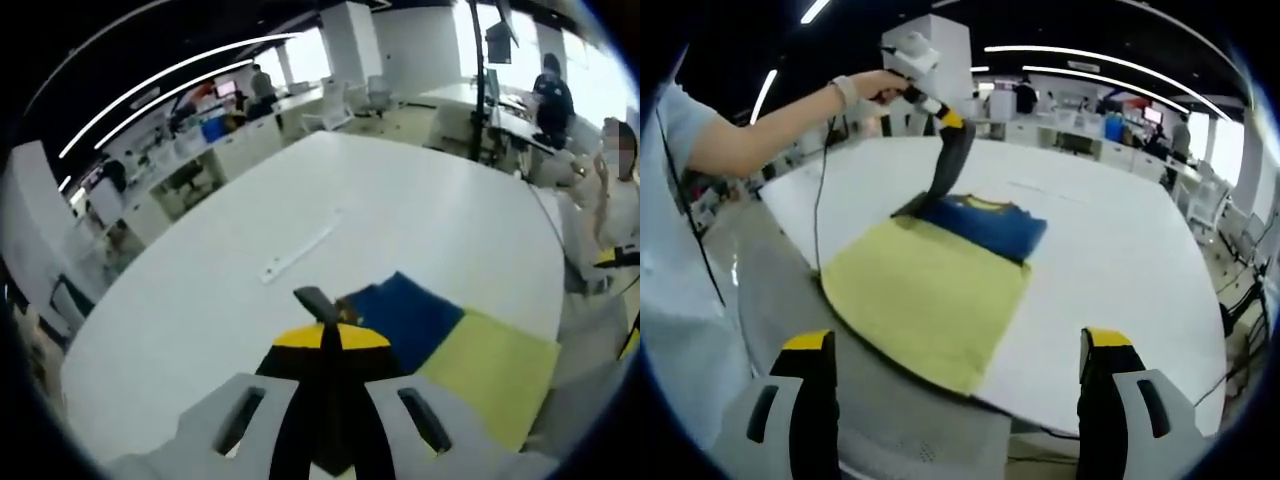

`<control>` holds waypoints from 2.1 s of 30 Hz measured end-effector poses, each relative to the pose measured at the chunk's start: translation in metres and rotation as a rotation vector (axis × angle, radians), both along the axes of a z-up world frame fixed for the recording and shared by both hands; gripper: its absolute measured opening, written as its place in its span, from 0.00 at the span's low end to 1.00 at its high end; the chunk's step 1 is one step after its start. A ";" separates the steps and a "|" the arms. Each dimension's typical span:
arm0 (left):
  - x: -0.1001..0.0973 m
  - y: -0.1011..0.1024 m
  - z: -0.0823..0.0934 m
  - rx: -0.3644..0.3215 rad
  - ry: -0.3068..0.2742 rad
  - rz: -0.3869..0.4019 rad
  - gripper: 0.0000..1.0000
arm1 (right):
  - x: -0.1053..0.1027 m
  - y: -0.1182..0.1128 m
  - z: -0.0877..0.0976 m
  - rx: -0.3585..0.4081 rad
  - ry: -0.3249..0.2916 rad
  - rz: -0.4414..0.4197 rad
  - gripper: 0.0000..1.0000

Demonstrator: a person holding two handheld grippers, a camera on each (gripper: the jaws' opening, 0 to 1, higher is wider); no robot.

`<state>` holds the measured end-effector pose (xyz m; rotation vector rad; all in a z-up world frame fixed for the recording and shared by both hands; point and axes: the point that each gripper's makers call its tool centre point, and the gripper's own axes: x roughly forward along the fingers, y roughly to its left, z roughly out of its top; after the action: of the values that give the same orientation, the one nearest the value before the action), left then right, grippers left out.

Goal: Fold the garment on the visible template until the final outline fits inside the template.

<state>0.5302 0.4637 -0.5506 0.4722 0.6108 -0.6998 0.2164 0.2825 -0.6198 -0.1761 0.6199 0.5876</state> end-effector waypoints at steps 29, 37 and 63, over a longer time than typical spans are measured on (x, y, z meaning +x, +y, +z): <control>-0.017 -0.055 -0.064 0.022 0.142 -0.076 0.00 | -0.009 -0.010 -0.007 -0.015 0.024 0.000 1.00; -0.017 -0.065 -0.078 0.037 0.162 -0.081 0.00 | -0.006 -0.012 -0.007 -0.026 0.012 0.005 1.00; -0.021 -0.098 -0.132 0.051 0.275 -0.101 0.00 | -0.008 -0.017 -0.012 -0.024 0.029 0.025 1.00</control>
<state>0.5094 0.3661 -0.6824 0.4598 0.8691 -0.8548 0.2088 0.2650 -0.6320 -0.1985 0.6541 0.6084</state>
